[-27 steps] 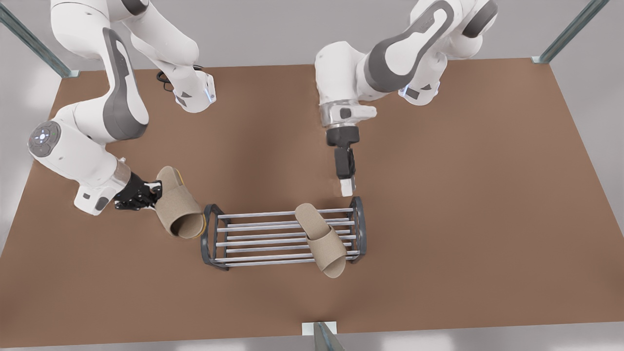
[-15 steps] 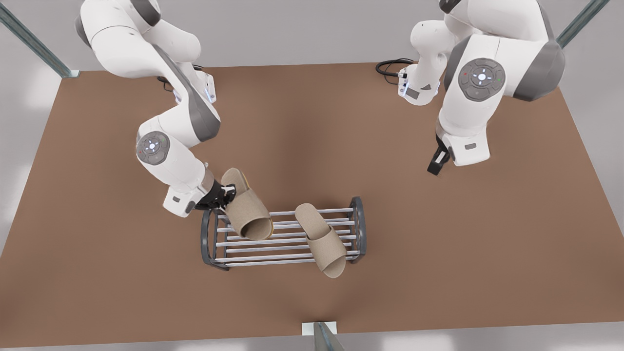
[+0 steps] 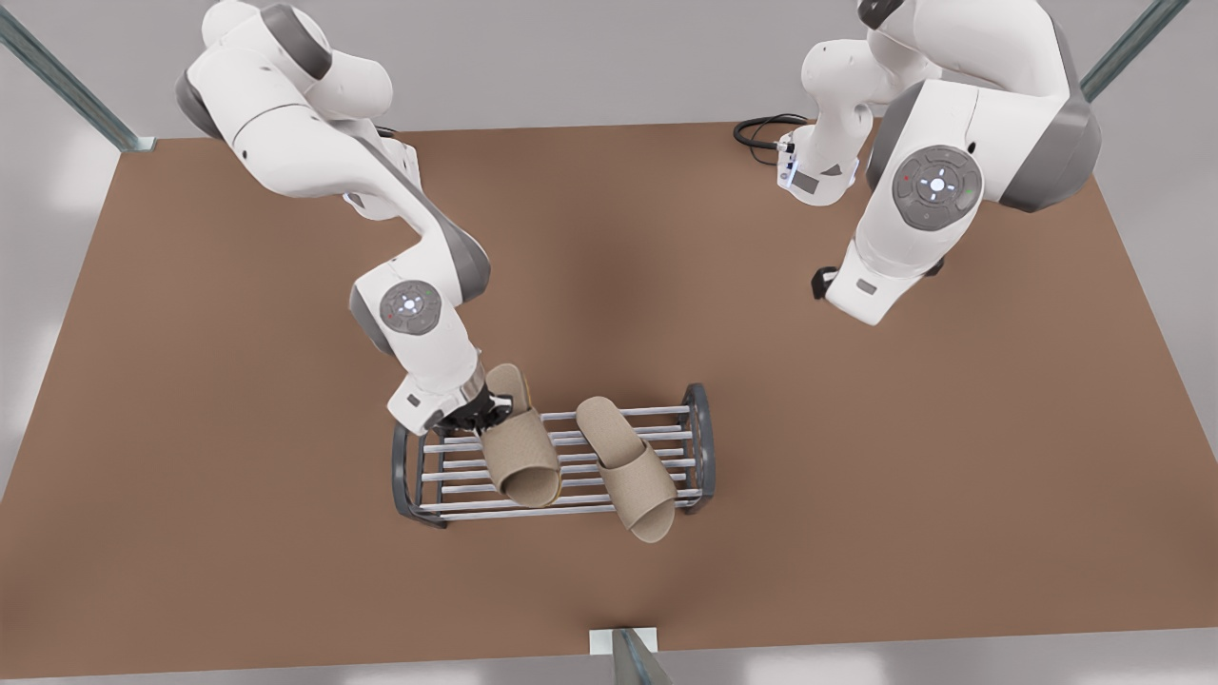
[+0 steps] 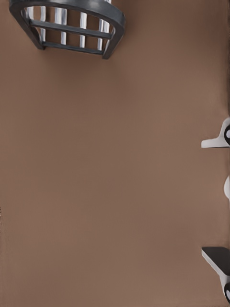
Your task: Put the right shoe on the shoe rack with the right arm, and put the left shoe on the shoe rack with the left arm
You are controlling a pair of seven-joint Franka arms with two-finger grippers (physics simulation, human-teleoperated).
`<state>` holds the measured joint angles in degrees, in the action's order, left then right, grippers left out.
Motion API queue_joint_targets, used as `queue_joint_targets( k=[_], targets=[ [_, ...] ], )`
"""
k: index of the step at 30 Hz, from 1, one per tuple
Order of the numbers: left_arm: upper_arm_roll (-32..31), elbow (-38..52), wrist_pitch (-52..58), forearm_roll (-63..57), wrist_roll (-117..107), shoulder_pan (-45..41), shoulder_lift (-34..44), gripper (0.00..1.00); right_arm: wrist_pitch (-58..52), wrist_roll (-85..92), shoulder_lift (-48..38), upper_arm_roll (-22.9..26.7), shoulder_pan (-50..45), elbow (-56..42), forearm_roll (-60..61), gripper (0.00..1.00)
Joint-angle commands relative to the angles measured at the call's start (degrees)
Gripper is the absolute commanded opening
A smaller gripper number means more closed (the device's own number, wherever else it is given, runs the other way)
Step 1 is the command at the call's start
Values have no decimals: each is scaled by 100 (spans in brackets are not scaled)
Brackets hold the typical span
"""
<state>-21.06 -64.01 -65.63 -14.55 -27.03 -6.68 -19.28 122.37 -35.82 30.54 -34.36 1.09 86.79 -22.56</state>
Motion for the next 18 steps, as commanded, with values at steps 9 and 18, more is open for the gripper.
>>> queue_joint_targets(
  k=[9, 18],
  targets=[
    [-4, 2, 42, -4, 3441, 0, 3, 100, 313, -2281, 110, -1, -83, -13, -609, 32],
    [-4, 2, 6, -4, 3433, 0, 3, 100, 472, -2263, 101, -1, -65, 57, -759, 100]
  ],
)
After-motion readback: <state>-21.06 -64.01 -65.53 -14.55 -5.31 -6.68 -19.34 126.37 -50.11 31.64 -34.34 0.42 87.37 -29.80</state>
